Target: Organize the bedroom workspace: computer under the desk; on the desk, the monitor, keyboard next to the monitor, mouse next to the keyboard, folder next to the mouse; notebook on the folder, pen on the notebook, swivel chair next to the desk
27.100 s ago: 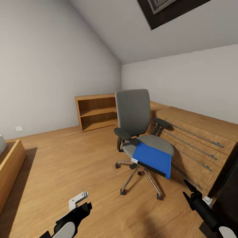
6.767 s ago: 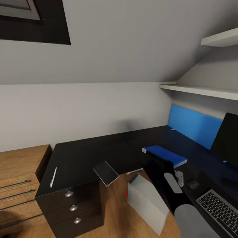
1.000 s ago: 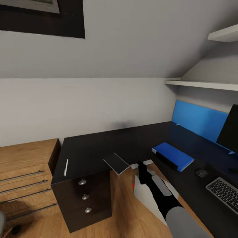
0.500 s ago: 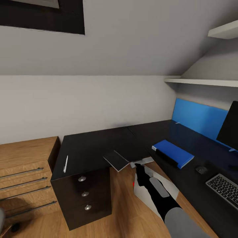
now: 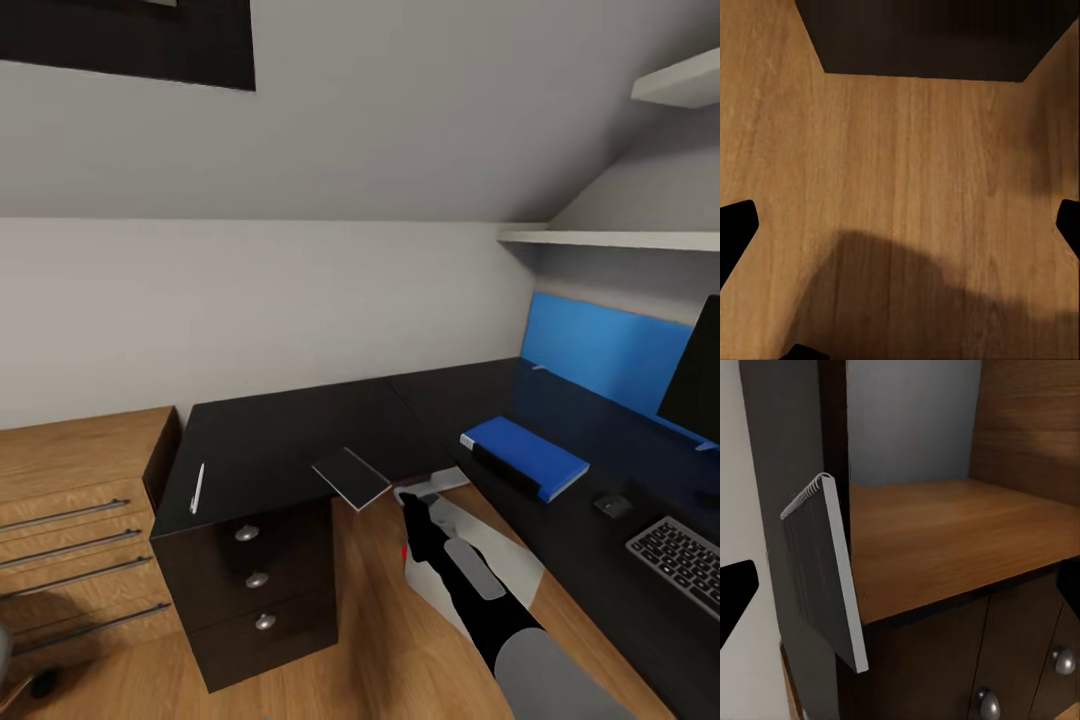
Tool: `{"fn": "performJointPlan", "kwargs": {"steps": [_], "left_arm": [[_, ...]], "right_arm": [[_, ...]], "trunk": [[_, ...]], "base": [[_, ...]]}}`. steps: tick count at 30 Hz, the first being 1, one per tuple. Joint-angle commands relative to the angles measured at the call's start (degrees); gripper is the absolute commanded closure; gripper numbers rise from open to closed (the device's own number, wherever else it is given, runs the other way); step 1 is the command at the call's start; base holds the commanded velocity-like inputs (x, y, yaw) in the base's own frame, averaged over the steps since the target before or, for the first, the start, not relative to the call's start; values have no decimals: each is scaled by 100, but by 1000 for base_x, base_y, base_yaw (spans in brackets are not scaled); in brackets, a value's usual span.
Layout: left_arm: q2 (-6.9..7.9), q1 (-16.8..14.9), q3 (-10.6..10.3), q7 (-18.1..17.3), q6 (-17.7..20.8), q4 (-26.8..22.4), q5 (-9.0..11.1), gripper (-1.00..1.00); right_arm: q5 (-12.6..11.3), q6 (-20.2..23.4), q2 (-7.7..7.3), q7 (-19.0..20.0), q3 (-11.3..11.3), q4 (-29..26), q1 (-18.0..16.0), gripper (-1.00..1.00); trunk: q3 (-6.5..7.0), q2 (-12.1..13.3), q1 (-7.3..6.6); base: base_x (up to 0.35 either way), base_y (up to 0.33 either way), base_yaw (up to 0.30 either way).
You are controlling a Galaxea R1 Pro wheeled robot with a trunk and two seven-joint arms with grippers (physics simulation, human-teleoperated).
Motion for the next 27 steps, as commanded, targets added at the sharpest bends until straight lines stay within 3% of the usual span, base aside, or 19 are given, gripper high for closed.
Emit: {"fn": "performJointPlan", "kwargs": {"steps": [1, 7, 14, 18, 19, 22, 27], "left_arm": [[242, -6, 27, 28, -17, -401, 71, -100], [1017, 29, 42, 26, 55, -1722, 226, -100], [1633, 237, -75, 25, 299, -2761, 520, -100], [1752, 272, -97, 29, 339, -2953, 635, -100], [1800, 288, -111, 32, 360, -3030, 689, -100], [1809, 296, -144, 38, 372, -3061, 714, -100], [1808, 297, -421, 47, 368, -3071, 720, -100]], "right_arm": [[-21, 4, -3, -31, 18, -10, -3, -100], [-17, -3, -1, -29, 33, -10, -3, -100], [1, -9, 3, -27, 64, -15, -3, -100], [57, -13, -1, -27, 180, -21, -3, -100], [146, -14, -3, -5, 345, -32, -3, -100], [194, -12, -4, 74, 438, -36, -3, -100], [209, -8, -5, 223, 475, -36, -3, -100]], "trunk": [[-25, -45, 22], [-133, -286, 154], [-258, -566, 308], [-330, -727, 396], [-348, -767, 418], [-348, -767, 418], [-348, -767, 418]], "base": [[0, 0, 0], [0, 0, 0], [0, 0, 0], [0, 0, 0], [0, 0, 0], [0, 0, 0], [0, 0, 0]]}}
